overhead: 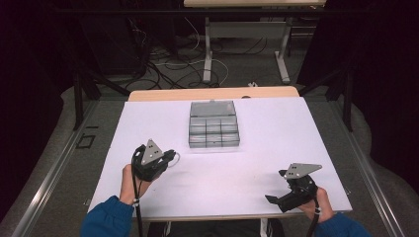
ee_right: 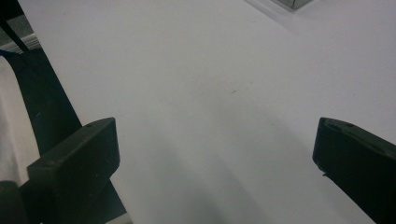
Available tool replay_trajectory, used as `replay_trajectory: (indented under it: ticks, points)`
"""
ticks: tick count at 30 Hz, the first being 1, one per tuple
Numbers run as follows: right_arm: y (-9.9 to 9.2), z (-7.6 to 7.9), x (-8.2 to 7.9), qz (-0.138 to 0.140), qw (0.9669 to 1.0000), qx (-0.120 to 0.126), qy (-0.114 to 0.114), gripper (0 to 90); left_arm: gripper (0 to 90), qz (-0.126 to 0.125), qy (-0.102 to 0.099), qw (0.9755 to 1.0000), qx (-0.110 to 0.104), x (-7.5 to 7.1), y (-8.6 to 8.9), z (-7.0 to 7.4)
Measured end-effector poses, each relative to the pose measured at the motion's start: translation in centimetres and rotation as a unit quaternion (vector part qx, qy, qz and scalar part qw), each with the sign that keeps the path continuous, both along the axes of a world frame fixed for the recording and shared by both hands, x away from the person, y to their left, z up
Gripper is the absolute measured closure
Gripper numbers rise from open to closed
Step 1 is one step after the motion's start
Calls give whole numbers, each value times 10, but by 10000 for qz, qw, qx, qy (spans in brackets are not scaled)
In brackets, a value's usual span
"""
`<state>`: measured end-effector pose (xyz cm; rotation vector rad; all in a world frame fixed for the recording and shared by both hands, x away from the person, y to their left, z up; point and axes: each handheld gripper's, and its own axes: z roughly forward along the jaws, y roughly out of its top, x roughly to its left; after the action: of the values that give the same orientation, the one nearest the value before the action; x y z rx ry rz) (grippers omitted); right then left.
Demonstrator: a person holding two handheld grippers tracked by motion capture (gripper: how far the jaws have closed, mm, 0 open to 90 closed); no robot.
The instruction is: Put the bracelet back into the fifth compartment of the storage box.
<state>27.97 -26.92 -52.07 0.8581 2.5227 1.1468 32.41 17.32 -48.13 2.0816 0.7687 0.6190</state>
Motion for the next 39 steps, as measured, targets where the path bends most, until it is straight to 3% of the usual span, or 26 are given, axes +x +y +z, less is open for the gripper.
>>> replay_trajectory:
  ticks: [2, 5, 11, 12, 13, 15, 21, 39]
  points:
    - [-1, 0, -1, -11, 10000, 0, 75, 1, 855, -37, 42, 10000, -7, 2, -3, 0]
    - [0, 0, -1, -29, 10000, 15, 29, 2, 855, -104, 2, 9999, 59, 4, -6, 2]
    - [0, 0, 0, 10, 10000, 32, 11, 2, 855, -194, -9, 9998, -21, 8, -15, 2]
    - [1, 0, -1, -16, 10000, 42, 40, 2, 855, -227, -22, 9997, 51, 8, -15, 3]
    - [1, 0, -1, -44, 10000, 38, 53, 2, 855, -214, 6, 9998, -27, 8, -16, 2]
    - [-1, 0, 0, 26, 10000, -15, 41, 3, 855, -260, -40, 9996, 48, 10, -17, 4]
    - [0, -1, -1, -32, 10000, 47, 58, 3, 856, -275, -10, 9996, -94, 12, -22, 6]
    - [0, 0, 0, 12, 10000, -25, 45, 4, 855, -436, -57, 9989, -135, 27, -39, 11]
